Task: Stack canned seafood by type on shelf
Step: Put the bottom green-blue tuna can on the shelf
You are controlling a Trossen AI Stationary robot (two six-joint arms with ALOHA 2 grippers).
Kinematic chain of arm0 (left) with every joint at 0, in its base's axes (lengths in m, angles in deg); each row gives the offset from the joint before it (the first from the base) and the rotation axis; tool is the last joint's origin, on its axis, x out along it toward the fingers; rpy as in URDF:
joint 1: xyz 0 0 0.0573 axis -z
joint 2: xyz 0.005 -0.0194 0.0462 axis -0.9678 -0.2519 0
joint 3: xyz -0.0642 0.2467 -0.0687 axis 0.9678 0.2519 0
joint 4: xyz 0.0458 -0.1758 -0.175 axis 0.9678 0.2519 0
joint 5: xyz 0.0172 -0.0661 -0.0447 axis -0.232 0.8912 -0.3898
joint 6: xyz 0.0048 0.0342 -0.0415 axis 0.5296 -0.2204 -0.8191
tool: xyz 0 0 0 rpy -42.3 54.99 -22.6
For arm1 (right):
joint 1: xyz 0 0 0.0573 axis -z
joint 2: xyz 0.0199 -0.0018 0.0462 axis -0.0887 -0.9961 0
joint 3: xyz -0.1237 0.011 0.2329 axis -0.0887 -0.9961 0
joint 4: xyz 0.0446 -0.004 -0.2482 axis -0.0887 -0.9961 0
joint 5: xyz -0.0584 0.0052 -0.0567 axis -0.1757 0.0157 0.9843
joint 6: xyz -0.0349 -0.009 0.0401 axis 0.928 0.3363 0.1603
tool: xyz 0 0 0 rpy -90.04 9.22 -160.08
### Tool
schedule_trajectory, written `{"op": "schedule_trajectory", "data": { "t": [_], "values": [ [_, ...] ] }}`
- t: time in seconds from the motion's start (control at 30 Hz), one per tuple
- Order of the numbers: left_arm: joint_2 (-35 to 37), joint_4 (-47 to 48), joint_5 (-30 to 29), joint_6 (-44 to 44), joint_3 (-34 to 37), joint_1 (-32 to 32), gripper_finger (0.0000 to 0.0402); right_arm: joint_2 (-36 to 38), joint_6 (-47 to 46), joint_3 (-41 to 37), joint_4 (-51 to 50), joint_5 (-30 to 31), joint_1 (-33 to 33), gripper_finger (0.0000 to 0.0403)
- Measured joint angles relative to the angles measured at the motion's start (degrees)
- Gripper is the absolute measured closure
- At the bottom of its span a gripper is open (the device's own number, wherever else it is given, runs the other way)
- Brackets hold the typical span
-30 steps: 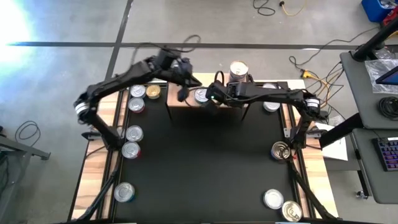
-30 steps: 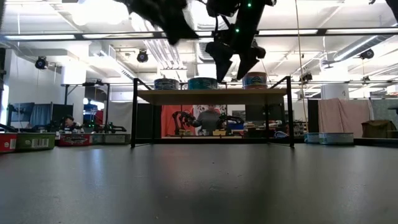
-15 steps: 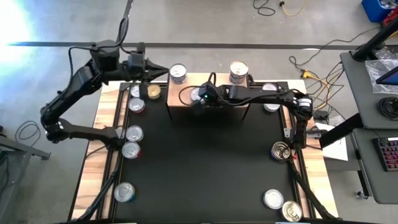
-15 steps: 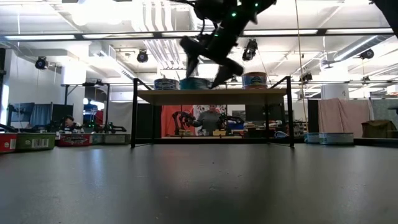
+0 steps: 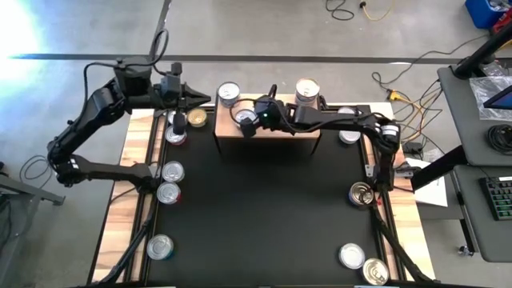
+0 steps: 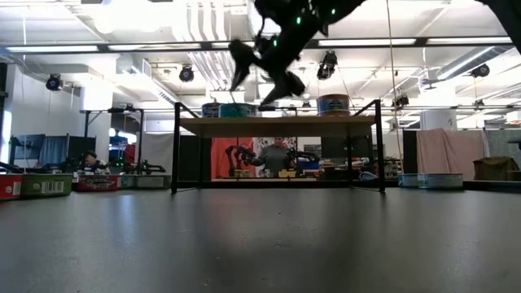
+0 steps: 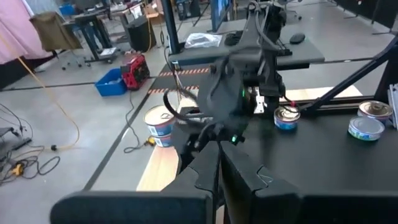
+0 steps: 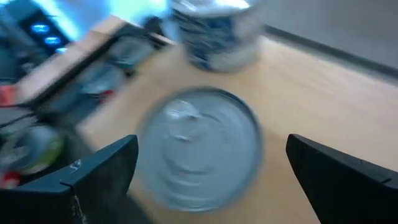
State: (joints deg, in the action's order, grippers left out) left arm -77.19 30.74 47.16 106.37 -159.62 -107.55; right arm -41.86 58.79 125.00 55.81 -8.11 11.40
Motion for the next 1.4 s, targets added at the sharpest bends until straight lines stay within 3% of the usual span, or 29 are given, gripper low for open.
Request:
{"op": "schedule_trajectory", "data": {
  "t": [0.1, 0.2, 0.37, 0.53, 0.6, 0.77, 0.97, 1.23, 1.4],
  "values": [
    [0.8, -0.2, 0.0, 1.1, 0.0, 0.0, 0.04, 0.5, 5.1, 1.9, 0.0, -3.1, -0.4, 0.0016],
    [1.4, -1.1, -0.1, 2.7, 0.0, 0.0, 0.04, 0.5, 8.9, 2.7, 0.3, -0.8, -0.7, 0.0059],
    [1.1, -2.1, -1.5, 4.9, 0.0, -0.1, 0.04, -1.3, 11.1, 2.7, 2.1, 5.3, -0.1, 0.0191],
    [0.4, -2.0, -1.6, 5.7, 0.0, -0.2, 0.04, -4.2, 11.0, 2.6, 6.4, 0.7, 0.6, 0.0337],
    [0.3, -2.0, -1.7, 6.3, 0.0, -0.2, 0.04, -5.2, 11.1, 2.6, 8.4, -0.5, 0.5, 0.0378],
    [0.3, -2.0, -5.4, 6.5, 0.0, -0.2, 0.04, -7.4, 7.4, 3.0, 8.5, 1.4, 1.1, 0.0384],
    [0.5, -2.0, -5.9, 6.5, 0.0, -0.2, 0.04, -7.6, 2.4, 3.1, 6.0, 2.2, 2.1, 0.0393],
    [0.4, -1.7, -5.9, 4.5, 0.0, -0.2, 0.04, -7.2, -1.6, 3.4, 3.6, 12.0, 2.3, 0.0393],
    [1.2, -0.1, -5.9, 3.5, 0.0, -0.2, 0.04, -6.2, -1.8, 6.8, 2.7, 8.8, 2.2, 0.039]
  ]
}}
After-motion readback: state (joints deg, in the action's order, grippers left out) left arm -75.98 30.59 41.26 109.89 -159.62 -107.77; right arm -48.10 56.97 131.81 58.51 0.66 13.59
